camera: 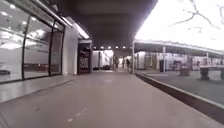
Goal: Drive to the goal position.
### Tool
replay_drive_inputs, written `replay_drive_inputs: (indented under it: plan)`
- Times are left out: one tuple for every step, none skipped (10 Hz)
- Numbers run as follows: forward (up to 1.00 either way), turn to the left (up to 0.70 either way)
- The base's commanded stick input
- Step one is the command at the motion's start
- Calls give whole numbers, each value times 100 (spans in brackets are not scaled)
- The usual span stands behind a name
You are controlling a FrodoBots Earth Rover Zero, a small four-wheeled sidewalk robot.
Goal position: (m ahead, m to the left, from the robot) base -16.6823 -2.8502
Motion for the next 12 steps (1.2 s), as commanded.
replay_drive_inputs:
  plan:
    - [70, 0]
    - [70, 0]
    - [70, 0]
    - [70, 0]
    - [70, 0]
    - [70, 0]
    - [70, 0]
    - [70, 0]
    - [70, 0]
    - [70, 0]
    - [70, 0]
    - [70, 0]
